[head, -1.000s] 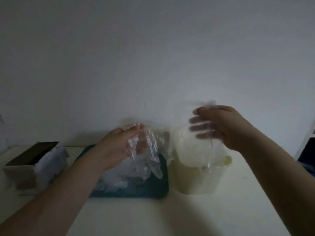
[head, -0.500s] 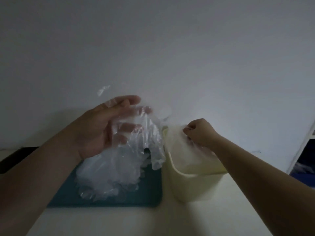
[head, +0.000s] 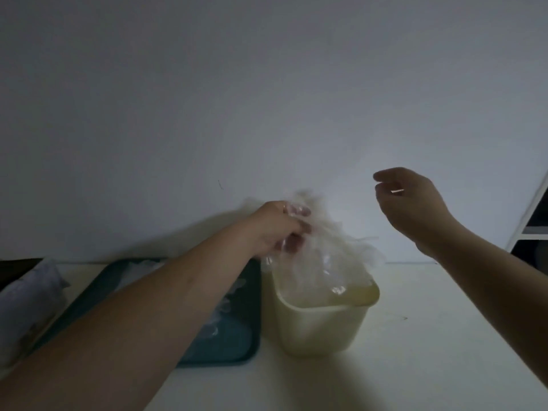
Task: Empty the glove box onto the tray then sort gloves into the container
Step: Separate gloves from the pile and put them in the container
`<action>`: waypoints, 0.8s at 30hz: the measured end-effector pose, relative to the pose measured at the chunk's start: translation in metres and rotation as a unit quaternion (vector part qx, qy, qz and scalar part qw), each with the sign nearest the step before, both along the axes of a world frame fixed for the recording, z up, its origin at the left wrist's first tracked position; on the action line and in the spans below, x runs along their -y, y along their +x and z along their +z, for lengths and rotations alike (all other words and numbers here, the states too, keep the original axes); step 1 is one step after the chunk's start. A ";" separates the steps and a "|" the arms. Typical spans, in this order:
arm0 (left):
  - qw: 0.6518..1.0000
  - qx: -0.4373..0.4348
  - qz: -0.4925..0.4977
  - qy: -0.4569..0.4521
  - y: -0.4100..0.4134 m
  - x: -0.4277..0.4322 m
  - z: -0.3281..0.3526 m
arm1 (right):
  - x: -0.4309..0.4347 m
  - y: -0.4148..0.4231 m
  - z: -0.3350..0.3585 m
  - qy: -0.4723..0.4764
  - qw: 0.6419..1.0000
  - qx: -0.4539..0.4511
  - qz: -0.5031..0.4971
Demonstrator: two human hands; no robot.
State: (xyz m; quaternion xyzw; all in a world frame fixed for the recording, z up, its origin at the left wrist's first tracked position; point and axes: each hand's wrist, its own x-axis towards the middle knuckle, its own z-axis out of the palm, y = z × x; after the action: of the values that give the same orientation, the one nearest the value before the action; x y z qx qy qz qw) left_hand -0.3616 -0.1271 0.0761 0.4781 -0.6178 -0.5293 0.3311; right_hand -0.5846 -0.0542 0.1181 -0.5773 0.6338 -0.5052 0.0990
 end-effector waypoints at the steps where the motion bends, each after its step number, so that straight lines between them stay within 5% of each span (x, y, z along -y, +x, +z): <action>1: 1.000 0.026 -0.002 0.006 -0.002 0.002 -0.004 | -0.007 0.005 0.002 0.007 0.999 -0.005 0.031; 6: 0.997 0.076 0.001 -0.003 -0.010 0.000 -0.003 | -0.021 0.061 -0.001 0.178 0.951 -0.167 0.188; 11: 0.990 0.061 0.110 -0.060 0.016 0.009 -0.003 | 0.004 0.102 -0.033 0.338 0.887 -0.243 0.200; 16: 0.981 0.022 0.173 -0.086 0.071 -0.003 -0.006 | 0.038 0.116 -0.076 0.373 0.857 -0.303 0.186; 20: 0.988 0.001 0.146 -0.054 0.102 -0.022 -0.019 | 0.046 0.119 -0.106 0.397 0.781 -0.458 0.153; 24: 0.984 0.094 0.125 -0.085 0.131 -0.043 -0.042 | 0.038 0.126 -0.094 0.373 0.790 -0.472 0.116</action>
State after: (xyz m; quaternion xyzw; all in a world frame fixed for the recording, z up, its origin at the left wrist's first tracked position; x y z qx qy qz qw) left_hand -0.2309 -0.0842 0.0342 0.5692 -0.6244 -0.3824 0.3740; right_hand -0.4591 -0.0921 0.0245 -0.7315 0.6689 0.1211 0.0531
